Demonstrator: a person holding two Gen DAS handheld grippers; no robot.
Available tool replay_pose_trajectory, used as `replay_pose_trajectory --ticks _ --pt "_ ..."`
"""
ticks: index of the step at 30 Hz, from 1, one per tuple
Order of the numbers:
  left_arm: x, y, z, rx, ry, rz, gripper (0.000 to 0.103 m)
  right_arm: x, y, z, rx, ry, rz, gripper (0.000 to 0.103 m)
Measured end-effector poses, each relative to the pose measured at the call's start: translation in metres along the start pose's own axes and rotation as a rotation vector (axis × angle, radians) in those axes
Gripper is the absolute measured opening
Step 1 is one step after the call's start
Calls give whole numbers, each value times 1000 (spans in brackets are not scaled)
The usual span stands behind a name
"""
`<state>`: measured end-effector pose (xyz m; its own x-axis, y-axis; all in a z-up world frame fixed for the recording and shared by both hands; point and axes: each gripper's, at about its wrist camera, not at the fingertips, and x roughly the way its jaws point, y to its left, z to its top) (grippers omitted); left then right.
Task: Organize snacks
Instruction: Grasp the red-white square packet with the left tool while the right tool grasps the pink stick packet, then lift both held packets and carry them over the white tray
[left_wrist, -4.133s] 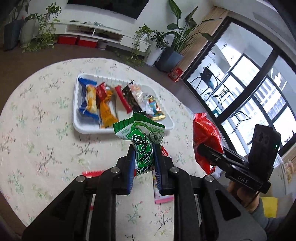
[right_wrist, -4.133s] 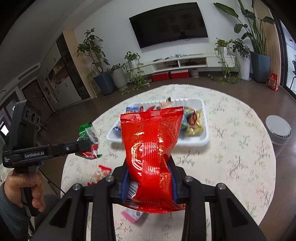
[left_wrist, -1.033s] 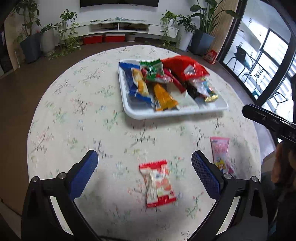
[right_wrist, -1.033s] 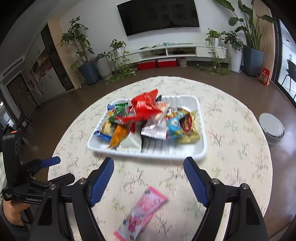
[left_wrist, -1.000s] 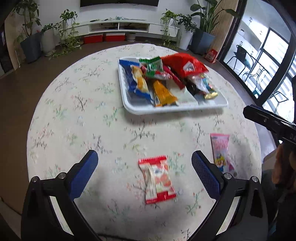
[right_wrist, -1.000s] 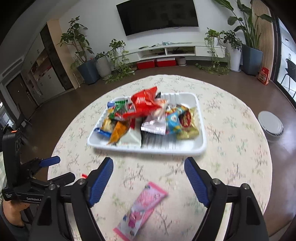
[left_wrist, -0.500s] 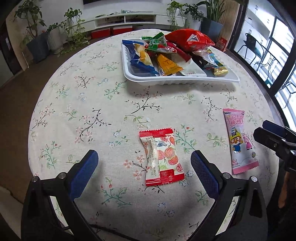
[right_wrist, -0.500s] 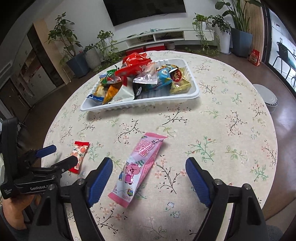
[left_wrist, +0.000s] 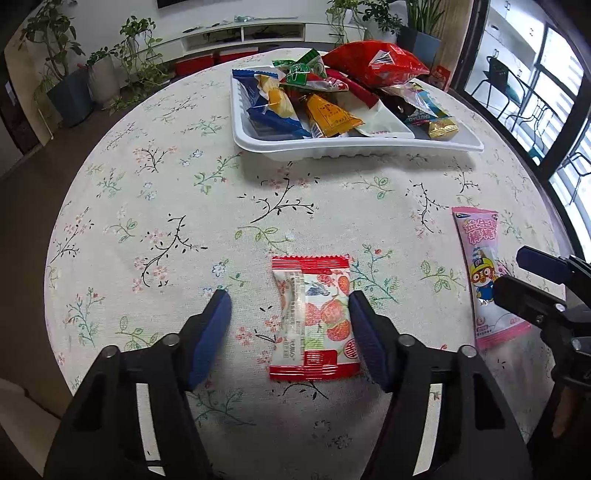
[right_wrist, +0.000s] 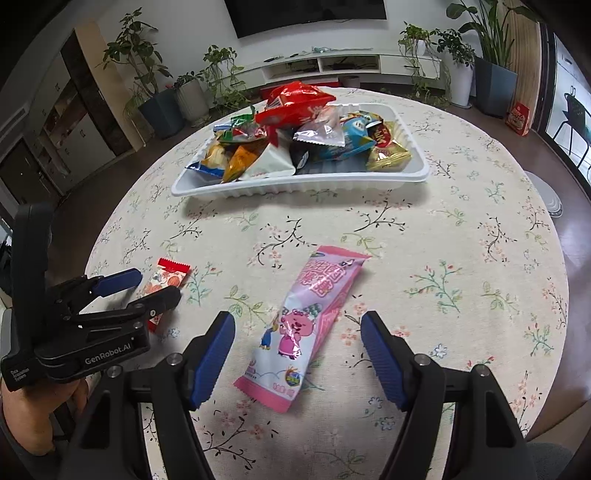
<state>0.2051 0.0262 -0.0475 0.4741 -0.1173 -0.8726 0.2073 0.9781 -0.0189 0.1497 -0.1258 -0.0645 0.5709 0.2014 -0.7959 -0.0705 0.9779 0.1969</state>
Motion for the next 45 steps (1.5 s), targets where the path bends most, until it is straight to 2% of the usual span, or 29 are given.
replay_pose_trajectory --ticks 1,4,5,11,17,21,25,28,31,33,34,45 --pt "0 0 0 5 0 0 58 1 0 0 0 4 0 74" --pt "0 0 2 19 -5 -9 43 2 1 0 4 10 -4 73" --pt "-1 0 2 22 -8 -17 34 2 1 0 4 10 -4 73" --pt "-4 4 -2 41 -20 -45 33 3 2 1 7 17 -7 67" --pt "-14 13 -10 11 -59 -96 32 7 4 -1 6 35 -21 65" --pt "-20 12 -12 7 -76 -128 32 19 10 0 -3 67 -29 58" --pt "-19 12 -15 1 -75 -138 32 25 14 3 -15 73 -47 55" --pt "-16 10 -17 4 -71 -141 32 27 15 5 -33 72 -69 47" --pt "-14 8 -17 9 -69 -145 32 26 14 2 -63 68 -97 33" --pt "-13 7 -17 11 -68 -145 32 24 9 2 -56 69 -91 18" --pt "-13 7 -17 12 -69 -145 32 23 6 2 -49 71 -84 15" --pt "-13 9 -18 -1 -74 -157 32 9 -9 -2 -13 26 7 12"
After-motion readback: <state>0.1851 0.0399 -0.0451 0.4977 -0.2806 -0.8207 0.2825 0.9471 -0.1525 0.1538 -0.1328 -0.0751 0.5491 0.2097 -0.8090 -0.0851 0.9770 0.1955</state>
